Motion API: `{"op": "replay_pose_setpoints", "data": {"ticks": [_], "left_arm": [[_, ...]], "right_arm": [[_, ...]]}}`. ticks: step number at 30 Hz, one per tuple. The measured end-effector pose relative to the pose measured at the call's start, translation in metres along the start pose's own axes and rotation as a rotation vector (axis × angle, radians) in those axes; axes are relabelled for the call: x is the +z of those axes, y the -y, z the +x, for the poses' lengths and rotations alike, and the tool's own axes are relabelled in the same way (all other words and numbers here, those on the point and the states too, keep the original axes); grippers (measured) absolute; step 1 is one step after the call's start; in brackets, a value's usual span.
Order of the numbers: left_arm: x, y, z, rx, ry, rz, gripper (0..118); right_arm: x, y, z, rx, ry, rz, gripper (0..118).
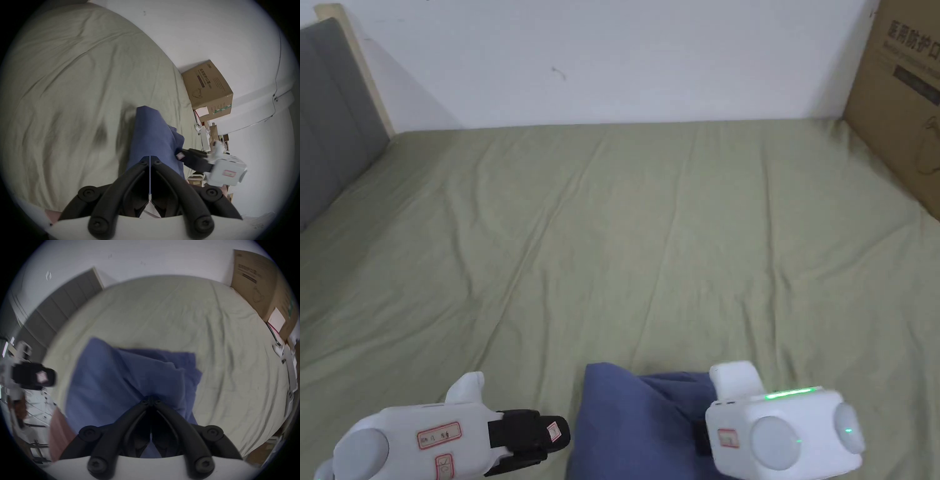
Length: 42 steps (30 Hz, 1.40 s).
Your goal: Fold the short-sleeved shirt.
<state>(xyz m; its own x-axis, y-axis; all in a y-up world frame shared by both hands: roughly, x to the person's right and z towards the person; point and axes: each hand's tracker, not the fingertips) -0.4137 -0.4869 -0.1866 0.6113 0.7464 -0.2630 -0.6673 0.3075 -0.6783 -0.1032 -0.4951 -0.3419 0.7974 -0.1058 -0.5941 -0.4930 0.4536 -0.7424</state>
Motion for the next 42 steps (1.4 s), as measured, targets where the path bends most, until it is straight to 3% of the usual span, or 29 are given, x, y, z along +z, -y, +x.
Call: {"op": "replay_pose_setpoints", "data": {"ticks": [2, 3, 4, 5, 6, 7, 8, 9, 11, 14, 20, 21, 23, 24, 27, 30, 33, 37, 42], "left_arm": [[-0.001, 0.000, -0.009, 0.014, -0.004, 0.005, 3], [-0.002, 0.000, -0.012, 0.015, -0.005, 0.007, 16], [-0.002, -0.001, -0.015, 0.017, -0.003, 0.012, 40], [-0.004, -0.003, -0.018, 0.019, 0.007, 0.012, 75], [-0.007, -0.006, -0.021, 0.015, 0.031, -0.004, 75], [-0.013, -0.009, -0.022, 0.015, 0.050, -0.029, 87], [-0.021, -0.012, -0.022, 0.014, 0.061, -0.068, 107], [-0.022, -0.011, -0.018, -0.002, 0.063, -0.101, 117], [-0.039, -0.018, -0.022, 0.032, 0.115, -0.041, 115], [-0.068, -0.028, -0.030, 0.111, 0.124, -0.099, 118], [-0.122, -0.027, -0.027, 0.141, 0.247, -0.210, 116], [-0.120, -0.023, -0.019, 0.157, 0.257, -0.220, 100], [-0.127, -0.019, -0.016, 0.186, 0.209, -0.256, 29], [-0.132, -0.016, -0.017, 0.163, 0.109, -0.264, 27], [-0.122, -0.020, -0.030, 0.255, 0.217, -0.253, 27], [-0.093, -0.026, -0.017, 0.123, 0.150, -0.243, 27], [-0.063, -0.051, -0.032, 0.128, 0.116, -0.229, 27], [-0.006, -0.091, -0.065, 0.049, -0.045, -0.182, 27], [0.077, -0.145, -0.103, -0.017, -0.377, -0.113, 27]], "right_arm": [[-0.016, 0.004, -0.001, -0.005, -0.001, -0.017, 0], [-0.013, 0.002, 0.000, -0.023, -0.002, -0.009, 0], [-0.008, -0.001, 0.002, -0.048, -0.008, -0.003, 0], [-0.007, -0.004, 0.004, -0.057, -0.015, -0.007, 0], [-0.007, -0.004, 0.007, -0.055, -0.020, -0.012, 0], [-0.008, -0.004, 0.009, -0.053, -0.027, -0.017, 0], [-0.008, -0.003, 0.009, -0.055, -0.031, -0.016, 0], [-0.008, -0.003, 0.009, -0.060, -0.034, -0.016, 0], [-0.007, -0.002, 0.009, -0.073, -0.036, -0.013, 0], [-0.007, -0.001, 0.010, -0.085, -0.042, -0.010, 0], [-0.007, -0.001, 0.015, -0.122, -0.065, -0.012, 0], [-0.006, -0.001, 0.016, -0.127, -0.068, -0.012, 0], [-0.004, -0.002, 0.015, -0.138, -0.065, -0.015, 0], [-0.002, -0.003, 0.014, -0.140, -0.057, -0.017, 0], [0.006, -0.008, 0.009, -0.141, -0.043, -0.014, 0], [0.018, -0.015, 0.003, -0.151, -0.083, 0.022, 0], [0.025, -0.023, -0.003, -0.156, -0.101, 0.045, 0], [0.026, -0.031, -0.011, -0.141, -0.100, 0.065, 0], [0.019, -0.031, -0.021, -0.137, -0.110, 0.054, 0]]}}
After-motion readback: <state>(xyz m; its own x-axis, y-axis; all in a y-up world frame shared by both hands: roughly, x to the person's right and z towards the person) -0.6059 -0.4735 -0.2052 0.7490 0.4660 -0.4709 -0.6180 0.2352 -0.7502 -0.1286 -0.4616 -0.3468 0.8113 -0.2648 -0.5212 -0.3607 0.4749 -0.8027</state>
